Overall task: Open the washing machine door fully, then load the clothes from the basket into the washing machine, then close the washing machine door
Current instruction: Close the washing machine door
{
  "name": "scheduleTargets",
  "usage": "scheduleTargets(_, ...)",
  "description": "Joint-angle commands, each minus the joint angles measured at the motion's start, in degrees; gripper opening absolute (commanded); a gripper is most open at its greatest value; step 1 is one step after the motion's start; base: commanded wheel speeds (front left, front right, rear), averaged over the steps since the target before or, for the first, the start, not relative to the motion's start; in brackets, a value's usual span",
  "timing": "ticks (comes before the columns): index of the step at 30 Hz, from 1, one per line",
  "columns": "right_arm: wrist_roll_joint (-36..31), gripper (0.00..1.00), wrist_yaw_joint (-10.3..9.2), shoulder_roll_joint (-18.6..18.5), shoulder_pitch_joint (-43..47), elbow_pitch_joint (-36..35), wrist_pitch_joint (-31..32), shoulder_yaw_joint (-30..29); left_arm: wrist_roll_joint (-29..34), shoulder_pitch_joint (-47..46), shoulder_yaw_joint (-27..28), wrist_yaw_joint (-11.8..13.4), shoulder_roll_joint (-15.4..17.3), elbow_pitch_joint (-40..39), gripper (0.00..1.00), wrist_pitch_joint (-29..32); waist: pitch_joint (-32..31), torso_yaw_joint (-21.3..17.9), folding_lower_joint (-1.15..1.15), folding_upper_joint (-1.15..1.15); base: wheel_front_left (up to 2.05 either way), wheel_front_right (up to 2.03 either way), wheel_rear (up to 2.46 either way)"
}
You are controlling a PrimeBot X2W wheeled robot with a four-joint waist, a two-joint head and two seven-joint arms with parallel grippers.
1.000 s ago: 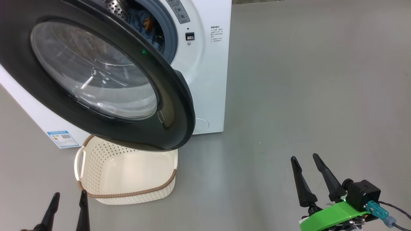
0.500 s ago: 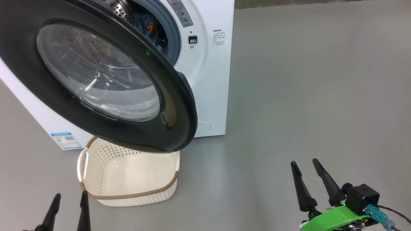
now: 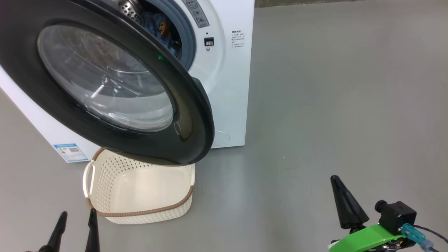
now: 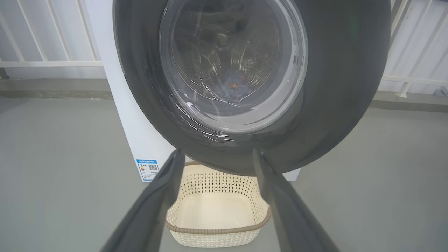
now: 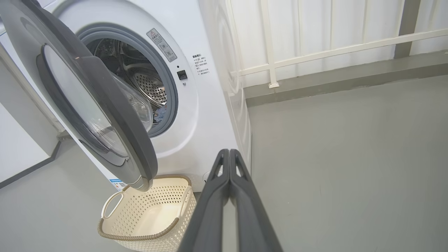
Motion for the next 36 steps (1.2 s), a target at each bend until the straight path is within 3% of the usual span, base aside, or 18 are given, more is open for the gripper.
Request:
scheduleTargets(1, 0.4, 0.00, 0.35, 0.0, -1.3, -2.0, -0.3, 0.8, -0.3, -0.9, 1.9, -0.1, 0.6, -1.1, 1.00, -0.4, 0.0, 0.0, 0.00, 0.00, 0.00, 0.00, 0.00)
scheduleTargets(8, 0.9, 0.00, 0.35, 0.0, -3.4, -9.8, -0.3, -1.2, -0.6, -1.1, 1.8, -0.1, 0.6, -1.4, 1.00, -0.4, 0.3, 0.1, 0.00, 0.00, 0.00, 0.00, 0.00)
scheduleTargets(16, 0.3, 0.00, 0.35, 0.0, -6.9, -20.4, -0.3, 3.1, -0.9, -1.2, 1.8, -0.1, 0.6, -1.3, 1.00, -0.4, 0.7, 0.2, 0.00, 0.00, 0.00, 0.00, 0.00)
scheduleTargets(26, -0.1, 0.00, 0.35, -2.3, -15.6, -26.7, -0.3, 18.9, -1.2, -3.3, -0.7, -0.1, 0.6, -0.7, 1.00, -0.4, 1.6, 3.3, 0.00, 0.00, 0.00, 0.00, 0.00)
scheduleTargets(36, 3.0, 0.00, 0.35, -3.4, -22.3, -21.8, -0.3, 34.3, -1.8, -5.7, -3.2, -0.1, 0.4, -0.1, 1.00, -0.4, 3.2, 8.1, 0.00, 0.00, 0.00, 0.00, 0.00)
